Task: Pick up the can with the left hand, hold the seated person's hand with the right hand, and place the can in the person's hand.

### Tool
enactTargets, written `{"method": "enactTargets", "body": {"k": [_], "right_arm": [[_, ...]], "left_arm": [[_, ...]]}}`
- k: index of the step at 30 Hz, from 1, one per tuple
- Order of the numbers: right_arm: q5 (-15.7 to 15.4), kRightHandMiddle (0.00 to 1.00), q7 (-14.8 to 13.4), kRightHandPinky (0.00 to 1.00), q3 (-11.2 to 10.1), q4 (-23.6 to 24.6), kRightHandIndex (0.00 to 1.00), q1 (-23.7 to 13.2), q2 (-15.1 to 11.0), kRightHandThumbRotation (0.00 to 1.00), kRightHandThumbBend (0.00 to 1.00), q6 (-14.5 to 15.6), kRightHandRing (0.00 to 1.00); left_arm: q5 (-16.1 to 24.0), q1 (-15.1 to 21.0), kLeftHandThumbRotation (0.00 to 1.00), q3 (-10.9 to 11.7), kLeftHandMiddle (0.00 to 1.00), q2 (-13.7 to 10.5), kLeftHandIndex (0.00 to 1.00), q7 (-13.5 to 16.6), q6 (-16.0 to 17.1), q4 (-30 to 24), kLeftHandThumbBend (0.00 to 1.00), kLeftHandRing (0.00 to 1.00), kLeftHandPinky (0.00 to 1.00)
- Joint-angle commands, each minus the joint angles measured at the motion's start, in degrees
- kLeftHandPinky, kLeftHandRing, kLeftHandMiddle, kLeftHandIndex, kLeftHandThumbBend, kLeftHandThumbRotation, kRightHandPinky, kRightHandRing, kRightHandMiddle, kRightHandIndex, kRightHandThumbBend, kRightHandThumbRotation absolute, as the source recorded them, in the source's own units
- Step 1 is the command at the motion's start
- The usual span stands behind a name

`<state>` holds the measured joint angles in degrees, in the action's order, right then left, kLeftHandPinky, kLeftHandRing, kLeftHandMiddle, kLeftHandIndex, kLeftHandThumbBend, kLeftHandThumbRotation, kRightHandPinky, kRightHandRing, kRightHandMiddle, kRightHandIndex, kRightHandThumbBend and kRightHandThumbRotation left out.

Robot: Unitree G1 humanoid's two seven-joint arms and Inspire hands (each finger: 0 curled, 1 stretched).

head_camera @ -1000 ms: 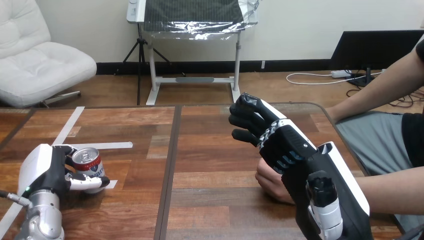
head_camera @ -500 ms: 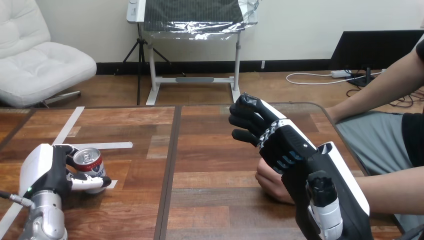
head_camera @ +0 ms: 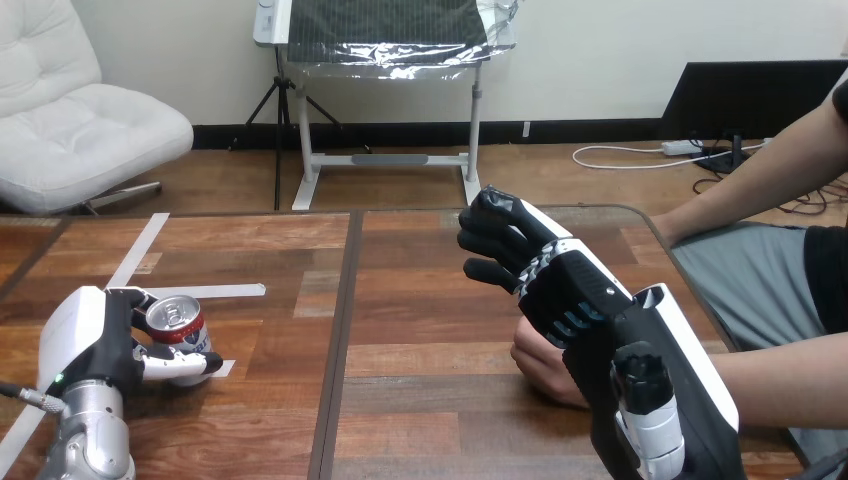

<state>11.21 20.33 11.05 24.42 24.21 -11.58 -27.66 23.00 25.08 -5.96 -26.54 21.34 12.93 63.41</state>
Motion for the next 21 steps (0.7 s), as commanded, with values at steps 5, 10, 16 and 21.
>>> {"method": "enactTargets", "body": {"k": [5,10,16,21], "right_arm": [[-0.49,0.89,-0.22,0.87,-0.57,1.37,0.9,-1.91,0.37,1.0,0.77,-1.05,0.89],[-1.0,0.89,-0.37,0.87,-0.72,1.25,0.9,-2.07,0.38,1.0,0.76,-0.91,0.89],[-1.53,0.89,-0.45,0.87,-0.9,1.04,0.9,-2.26,0.32,1.0,0.75,-0.81,0.89],[-2.26,0.89,-0.65,0.88,-1.31,0.64,0.91,-2.64,0.24,1.0,0.74,-0.66,0.89]], "left_arm": [[0.28,3.57,0.0,-0.34,0.38,-0.69,0.45,1.31,2.56,-2.19,0.75,0.34,0.34],[0.65,3.31,0.0,-0.64,0.38,-0.9,0.45,1.1,2.87,-2.82,0.76,0.35,0.38],[0.7,2.82,0.0,-0.69,0.38,-1.15,0.44,0.68,3.94,-4.02,0.77,0.35,0.38],[0.76,2.36,0.0,-0.69,0.37,-1.36,0.43,0.1,4.09,-5.71,0.78,0.34,0.36]]}}
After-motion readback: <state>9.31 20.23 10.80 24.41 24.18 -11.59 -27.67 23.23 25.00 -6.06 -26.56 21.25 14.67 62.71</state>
